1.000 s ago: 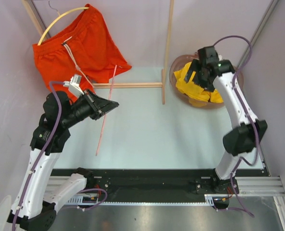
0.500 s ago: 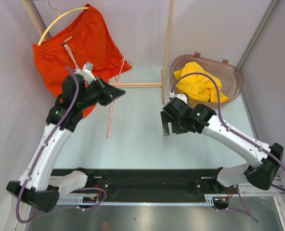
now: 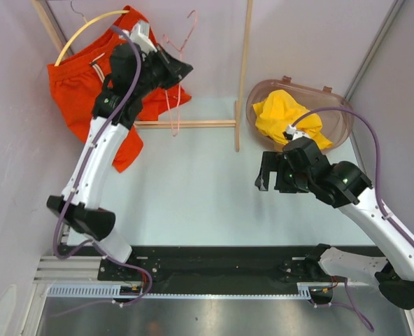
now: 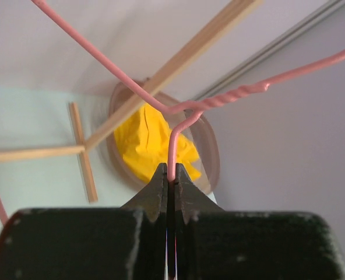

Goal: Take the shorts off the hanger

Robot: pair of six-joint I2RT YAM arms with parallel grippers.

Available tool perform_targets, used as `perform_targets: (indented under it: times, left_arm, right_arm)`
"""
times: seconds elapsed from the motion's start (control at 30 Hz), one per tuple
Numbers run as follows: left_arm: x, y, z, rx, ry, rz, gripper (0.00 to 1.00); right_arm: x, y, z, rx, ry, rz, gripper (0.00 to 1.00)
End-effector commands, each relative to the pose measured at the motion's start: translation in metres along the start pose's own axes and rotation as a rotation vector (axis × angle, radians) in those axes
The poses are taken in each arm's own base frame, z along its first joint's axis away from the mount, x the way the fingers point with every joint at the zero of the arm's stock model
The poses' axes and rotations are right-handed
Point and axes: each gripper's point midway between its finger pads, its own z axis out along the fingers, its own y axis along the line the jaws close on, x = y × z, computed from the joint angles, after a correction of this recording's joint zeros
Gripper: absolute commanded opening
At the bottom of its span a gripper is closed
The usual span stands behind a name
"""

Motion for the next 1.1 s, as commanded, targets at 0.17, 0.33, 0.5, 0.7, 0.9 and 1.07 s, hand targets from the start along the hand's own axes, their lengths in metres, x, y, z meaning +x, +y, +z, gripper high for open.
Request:
perform_targets:
  times: [0.17, 0.33, 0.5, 0.7, 0.9, 1.07]
  left_arm:
    - [-0.055, -0.013, 0.048, 0.039, -0.162, 0.181, 0.0]
    - [-0.061, -0.001, 0.066, 0.035, -0.197, 0.193, 0.0]
    - [-0.063, 0.003, 0.076, 0.043, -0.218, 0.227, 0.0]
    - [-0.073, -0.011, 0.072, 0.121, -0.292, 0.278, 0.0]
    - [-0.083, -0.015, 0.078, 0.129, -0.328, 0.28, 0.0]
    - [-0.082, -0.011, 0.088, 0.132, -0.332, 0.279, 0.0]
  right_arm:
    - [-0.029, -0.006, -0.008, -0.079, -0.065, 0.021, 1.0]
    - [-0.041, -0.018, -0.005, -0.086, -0.07, 0.053, 1.0]
    - [-0.049, -0.032, -0.001, -0.066, -0.071, 0.065, 1.0]
    - [-0.059, -0.042, -0.002, -0.039, -0.067, 0.061, 1.0]
    - [-0.069, -0.043, -0.003, -0.036, -0.078, 0.058, 1.0]
    - [-0.073, -0.046, -0.001, -0.026, -0.076, 0.062, 1.0]
